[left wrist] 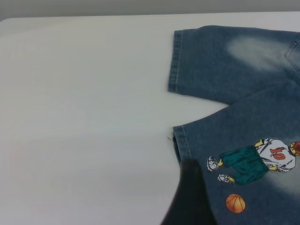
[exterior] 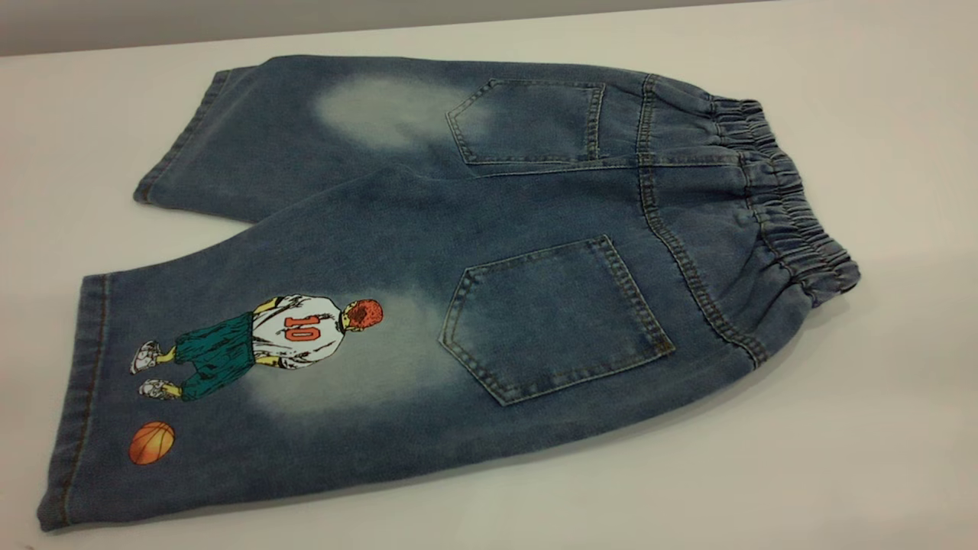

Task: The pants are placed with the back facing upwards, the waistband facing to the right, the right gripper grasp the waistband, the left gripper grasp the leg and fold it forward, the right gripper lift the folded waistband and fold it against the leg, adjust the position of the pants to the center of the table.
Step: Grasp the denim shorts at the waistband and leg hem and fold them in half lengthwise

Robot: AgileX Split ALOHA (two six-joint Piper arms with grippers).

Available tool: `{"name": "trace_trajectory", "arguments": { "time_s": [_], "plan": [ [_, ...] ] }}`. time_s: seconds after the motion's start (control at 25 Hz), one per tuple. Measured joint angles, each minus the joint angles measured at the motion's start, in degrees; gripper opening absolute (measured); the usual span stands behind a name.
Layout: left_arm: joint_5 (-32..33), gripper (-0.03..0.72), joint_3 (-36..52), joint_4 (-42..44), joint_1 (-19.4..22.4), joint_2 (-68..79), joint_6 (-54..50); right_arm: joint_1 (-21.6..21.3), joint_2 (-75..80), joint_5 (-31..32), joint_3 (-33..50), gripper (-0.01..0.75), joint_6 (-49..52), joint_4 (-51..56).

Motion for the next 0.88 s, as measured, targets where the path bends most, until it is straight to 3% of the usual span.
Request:
{"name": "trace_trajectory", "arguments": {
  "time_s": [0.28,0.52,0.88],
  "plan": [
    [-4.55,0.509,-3.81,3.24,0.0,9.34,-2.49,0.0,4.64,-6.01,-6.01,0.591,1.01,0.53],
    [-10.61,0.509,-11.14,2.68,0.0,23.97,-4.82,0.0,18.71,-8.27,-13.14,0.591,-0.25,7.26],
    [-14.82,0.509,-21.87,-0.93,0.0,46.84,-4.76,0.0,42.95,-17.23,-18.87,0.591,-4.54,18.88]
  ]
}}
